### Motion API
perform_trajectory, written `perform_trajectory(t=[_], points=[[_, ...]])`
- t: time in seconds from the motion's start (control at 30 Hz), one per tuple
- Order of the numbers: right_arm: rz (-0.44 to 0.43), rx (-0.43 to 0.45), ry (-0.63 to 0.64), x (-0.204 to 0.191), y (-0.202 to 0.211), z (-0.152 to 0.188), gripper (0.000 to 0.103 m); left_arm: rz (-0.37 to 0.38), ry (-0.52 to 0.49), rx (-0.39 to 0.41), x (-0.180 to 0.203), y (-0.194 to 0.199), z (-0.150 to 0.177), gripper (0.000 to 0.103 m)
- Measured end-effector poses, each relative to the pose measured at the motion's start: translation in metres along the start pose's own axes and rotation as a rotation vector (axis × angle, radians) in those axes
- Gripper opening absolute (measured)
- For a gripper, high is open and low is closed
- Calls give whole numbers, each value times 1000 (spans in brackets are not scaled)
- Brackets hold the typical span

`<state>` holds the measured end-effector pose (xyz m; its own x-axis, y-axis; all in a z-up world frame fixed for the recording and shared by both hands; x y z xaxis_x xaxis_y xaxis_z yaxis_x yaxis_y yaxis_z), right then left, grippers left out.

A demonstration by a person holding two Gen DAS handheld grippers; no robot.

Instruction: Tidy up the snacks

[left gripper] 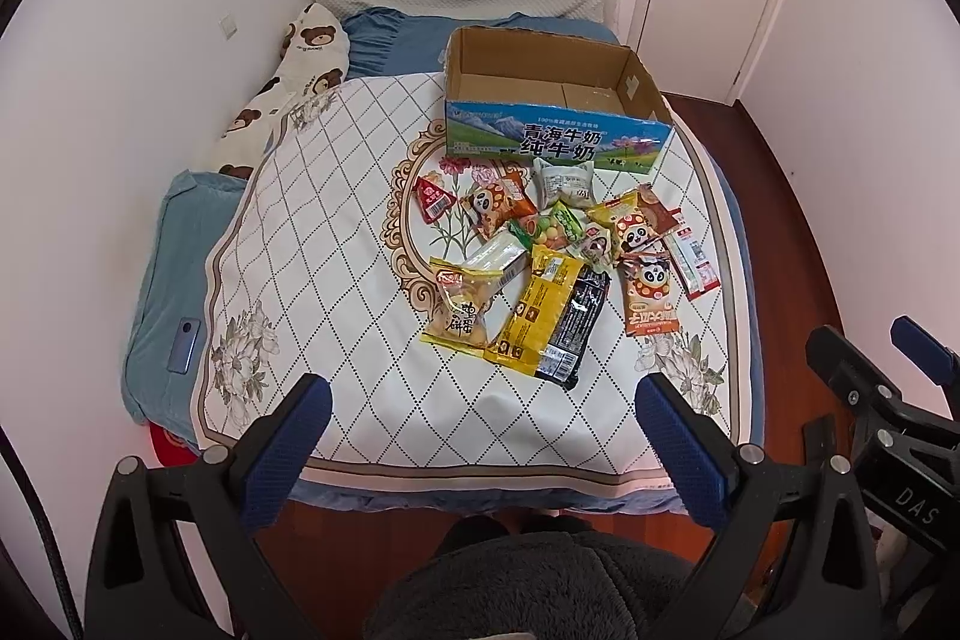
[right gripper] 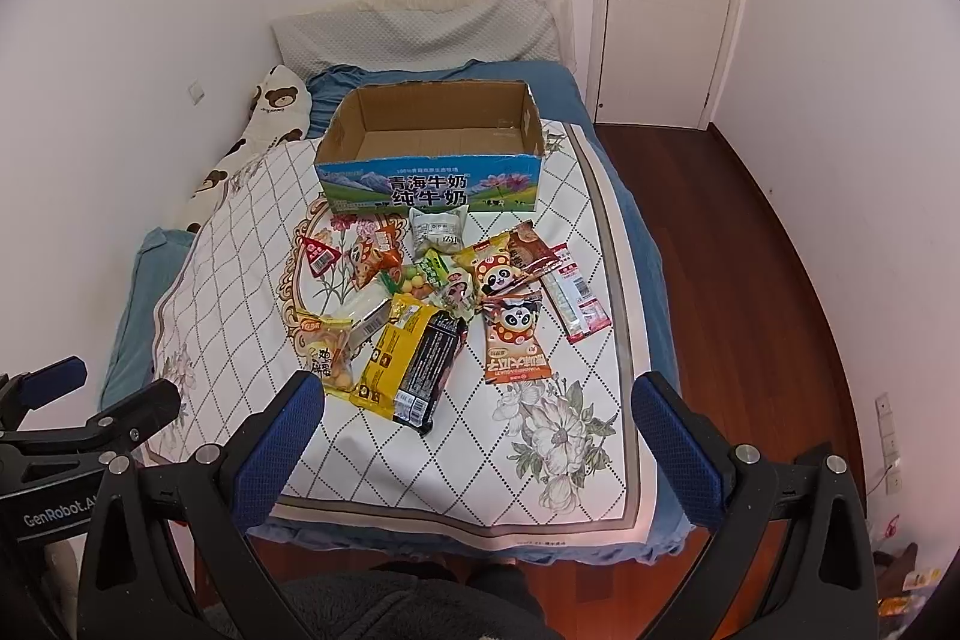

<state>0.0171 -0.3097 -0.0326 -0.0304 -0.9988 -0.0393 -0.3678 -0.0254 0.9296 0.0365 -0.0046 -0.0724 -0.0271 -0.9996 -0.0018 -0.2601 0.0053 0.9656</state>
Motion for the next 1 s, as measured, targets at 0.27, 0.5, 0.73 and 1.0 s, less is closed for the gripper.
perform_trajectory(t=[0.27,0.5,0.73,1.0], points=[[-3,-1,4,-2,1,2,103,2,6,0,-3,1,0,103],[-6,-4,5,0,0,2,103,2,7,0,-3,1,0,103],[-7,-5,4,0,1,3,103,2,4,0,-3,1,3,103],[-13,0,7,2,4,11,103,0,4,2,0,1,6,103]])
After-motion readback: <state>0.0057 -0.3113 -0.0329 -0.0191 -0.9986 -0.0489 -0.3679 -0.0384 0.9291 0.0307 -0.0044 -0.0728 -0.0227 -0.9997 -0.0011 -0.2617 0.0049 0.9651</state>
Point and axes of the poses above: each gripper's, at about its wrist camera, not at the fingertips, and y roughly against the way its jaws point, x to its right, z to its underside, the point moved 9 cm from there along -y, roughly the way its jaws point, and after that the axes turned 13 degrees about -x, right-handed, at the moved point
